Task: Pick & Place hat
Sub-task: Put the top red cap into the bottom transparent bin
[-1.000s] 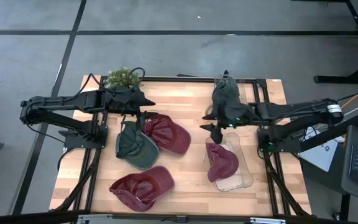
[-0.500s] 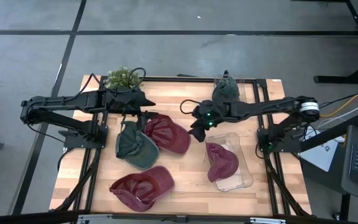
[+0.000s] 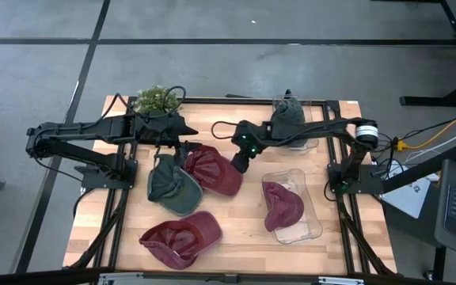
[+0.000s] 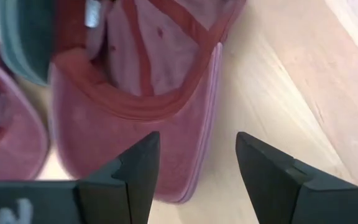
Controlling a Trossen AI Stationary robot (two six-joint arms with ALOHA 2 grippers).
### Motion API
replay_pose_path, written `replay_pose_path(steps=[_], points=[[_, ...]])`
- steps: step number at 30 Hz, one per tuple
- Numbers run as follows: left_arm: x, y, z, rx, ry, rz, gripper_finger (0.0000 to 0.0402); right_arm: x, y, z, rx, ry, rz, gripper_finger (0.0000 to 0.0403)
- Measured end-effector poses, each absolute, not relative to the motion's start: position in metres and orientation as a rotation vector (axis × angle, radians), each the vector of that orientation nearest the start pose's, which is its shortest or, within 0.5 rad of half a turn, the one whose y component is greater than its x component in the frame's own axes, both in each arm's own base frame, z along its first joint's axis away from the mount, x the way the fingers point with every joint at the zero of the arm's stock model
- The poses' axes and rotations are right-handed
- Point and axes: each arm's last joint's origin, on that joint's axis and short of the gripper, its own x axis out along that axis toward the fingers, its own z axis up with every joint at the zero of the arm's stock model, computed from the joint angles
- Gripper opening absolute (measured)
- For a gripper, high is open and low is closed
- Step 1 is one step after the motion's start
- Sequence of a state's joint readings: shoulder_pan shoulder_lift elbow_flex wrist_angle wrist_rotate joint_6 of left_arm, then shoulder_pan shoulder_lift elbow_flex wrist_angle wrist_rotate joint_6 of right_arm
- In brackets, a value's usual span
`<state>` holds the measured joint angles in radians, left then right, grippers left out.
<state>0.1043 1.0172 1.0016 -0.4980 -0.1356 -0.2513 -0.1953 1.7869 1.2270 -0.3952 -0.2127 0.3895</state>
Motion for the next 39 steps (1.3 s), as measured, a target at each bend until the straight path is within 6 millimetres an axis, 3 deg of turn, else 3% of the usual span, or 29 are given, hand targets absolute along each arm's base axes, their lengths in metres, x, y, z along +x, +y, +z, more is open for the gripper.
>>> replay_pose_path(steps=[7, 15, 19, 23, 27, 33, 39], points=[[0.209, 0.026, 0.337, -0.235, 0.483, 0.297, 0.0226, 0.384, -0.071, 0.178, 0.510, 0.992, -0.152, 0.0208], [0.208, 0.026, 0.334, -0.234, 0.518, 0.298, 0.0226, 0.388, -0.069, 0.159, 0.594, 1.051, -0.051, 0.0198], [0.208, 0.026, 0.334, -0.234, 0.520, 0.298, 0.0226, 0.388, -0.068, 0.159, 0.602, 1.048, -0.020, 0.0137], [0.208, 0.026, 0.334, -0.224, 0.522, 0.298, 0.0226, 0.388, -0.070, 0.159, 0.620, 1.049, -0.003, 0.0034], [0.208, 0.026, 0.334, -0.216, 0.523, 0.297, 0.0226, 0.388, -0.070, 0.160, 0.632, 1.045, -0.002, 0.0021], [0.208, 0.026, 0.334, -0.218, 0.523, 0.293, 0.0226, 0.383, -0.072, 0.169, 0.583, 1.072, -0.043, 0.0013], [0.207, 0.025, 0.334, -0.212, 0.524, 0.289, 0.0226, 0.376, -0.080, 0.217, 0.271, 1.137, -0.223, 0.0013]])
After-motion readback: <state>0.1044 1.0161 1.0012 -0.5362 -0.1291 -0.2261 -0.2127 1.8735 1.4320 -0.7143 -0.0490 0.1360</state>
